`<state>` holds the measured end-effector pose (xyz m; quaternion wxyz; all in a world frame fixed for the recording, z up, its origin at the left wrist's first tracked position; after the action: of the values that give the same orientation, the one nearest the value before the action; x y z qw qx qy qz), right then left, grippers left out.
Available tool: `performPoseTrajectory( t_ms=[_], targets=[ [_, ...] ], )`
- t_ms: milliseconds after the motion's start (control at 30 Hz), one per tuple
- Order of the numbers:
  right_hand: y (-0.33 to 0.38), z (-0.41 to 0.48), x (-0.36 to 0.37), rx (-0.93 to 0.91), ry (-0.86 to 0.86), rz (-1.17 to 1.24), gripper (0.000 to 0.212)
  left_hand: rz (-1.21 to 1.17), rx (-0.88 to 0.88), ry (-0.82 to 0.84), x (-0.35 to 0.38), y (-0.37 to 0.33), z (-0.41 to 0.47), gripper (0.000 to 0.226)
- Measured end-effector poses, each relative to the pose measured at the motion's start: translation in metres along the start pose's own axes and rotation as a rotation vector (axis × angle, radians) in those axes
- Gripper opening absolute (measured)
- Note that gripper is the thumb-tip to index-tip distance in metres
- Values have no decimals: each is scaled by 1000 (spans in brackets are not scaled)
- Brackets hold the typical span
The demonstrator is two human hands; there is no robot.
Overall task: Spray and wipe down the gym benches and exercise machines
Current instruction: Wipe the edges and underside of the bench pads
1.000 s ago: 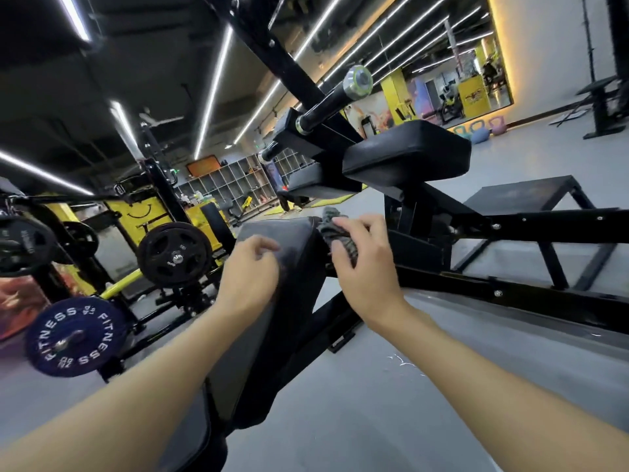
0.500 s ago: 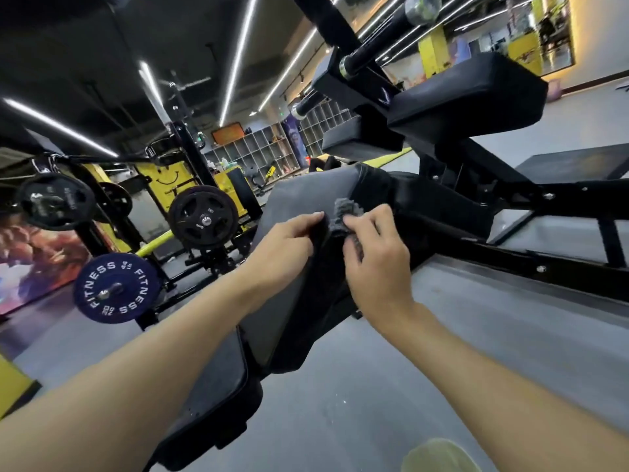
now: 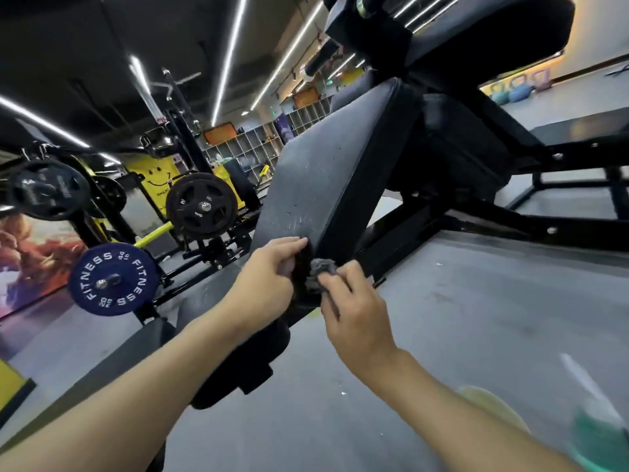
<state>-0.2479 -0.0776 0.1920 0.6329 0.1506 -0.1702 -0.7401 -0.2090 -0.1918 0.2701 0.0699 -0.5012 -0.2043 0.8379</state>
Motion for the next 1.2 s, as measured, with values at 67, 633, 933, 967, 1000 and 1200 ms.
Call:
performPoseTrajectory(
  t_ms=[67, 633, 933, 967, 1000, 1200],
  targets=[
    [1, 5, -1, -87, 91, 0, 12, 66, 36, -35, -1, -5, -4, 71],
    [-5, 22, -4, 207, -200, 18, 21, 240, -31, 146, -26, 22, -54, 71],
    [17, -44, 19, 141, 38, 96, 22, 390, -192, 149, -54, 49, -81, 66],
    [22, -45, 20, 145, 64, 126, 22, 418, -217, 153, -60, 58, -86, 63],
    [27, -46, 21, 158, 68, 149, 20, 446, -237, 165, -64, 65, -92, 59],
    [65, -88, 57, 380, 66, 188, 8, 502, -220, 145, -67, 71, -113, 58]
  ],
)
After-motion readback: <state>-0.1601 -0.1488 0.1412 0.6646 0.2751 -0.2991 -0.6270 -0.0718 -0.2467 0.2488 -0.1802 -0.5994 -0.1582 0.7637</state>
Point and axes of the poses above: each hand's wrist, its own z-axis towards the middle knuckle, its own x-axis out of the palm, y = z × x, the point moved 7 cm from there along z, towards the middle knuckle, and after that the axes turned 5 degrees about x, right-handed, at the moved point
